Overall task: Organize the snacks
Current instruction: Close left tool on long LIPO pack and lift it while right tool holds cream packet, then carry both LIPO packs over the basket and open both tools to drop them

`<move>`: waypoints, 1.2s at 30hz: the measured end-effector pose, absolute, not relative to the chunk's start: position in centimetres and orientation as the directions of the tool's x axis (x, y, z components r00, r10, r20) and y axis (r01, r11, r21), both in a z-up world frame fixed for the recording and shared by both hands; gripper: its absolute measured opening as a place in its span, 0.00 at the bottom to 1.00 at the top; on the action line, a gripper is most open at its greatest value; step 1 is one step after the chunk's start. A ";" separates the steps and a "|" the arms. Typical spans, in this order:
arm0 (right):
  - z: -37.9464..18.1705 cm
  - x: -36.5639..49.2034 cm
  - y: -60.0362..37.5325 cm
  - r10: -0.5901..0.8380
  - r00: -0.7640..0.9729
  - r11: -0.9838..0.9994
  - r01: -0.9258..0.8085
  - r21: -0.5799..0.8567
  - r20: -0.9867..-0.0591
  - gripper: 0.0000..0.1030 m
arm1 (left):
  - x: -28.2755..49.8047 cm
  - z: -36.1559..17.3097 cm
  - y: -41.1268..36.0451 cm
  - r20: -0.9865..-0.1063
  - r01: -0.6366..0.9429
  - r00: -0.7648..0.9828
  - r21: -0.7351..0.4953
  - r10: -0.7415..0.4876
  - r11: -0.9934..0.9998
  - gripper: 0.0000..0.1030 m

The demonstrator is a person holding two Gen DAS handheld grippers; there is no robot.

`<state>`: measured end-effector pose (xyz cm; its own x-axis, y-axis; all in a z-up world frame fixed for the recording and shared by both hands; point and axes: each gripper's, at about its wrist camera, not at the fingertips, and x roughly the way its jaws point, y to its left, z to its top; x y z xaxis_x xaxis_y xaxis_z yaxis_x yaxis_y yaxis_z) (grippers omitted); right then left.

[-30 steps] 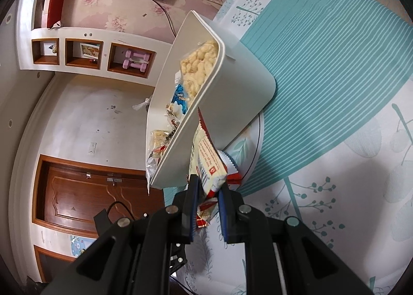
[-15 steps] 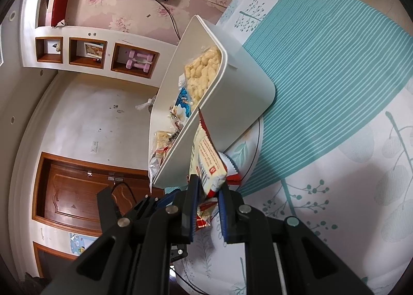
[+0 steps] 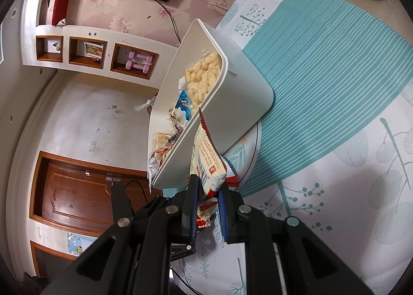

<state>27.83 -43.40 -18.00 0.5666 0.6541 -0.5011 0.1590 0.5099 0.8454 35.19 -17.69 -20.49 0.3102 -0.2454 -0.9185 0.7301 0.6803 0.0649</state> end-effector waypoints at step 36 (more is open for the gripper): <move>-10.0 26.0 -40.4 0.632 0.593 0.604 0.027 0.797 -0.499 0.13 | 31.2 -8.8 -9.3 -0.897 0.451 0.389 -0.012 -0.209 0.892 0.50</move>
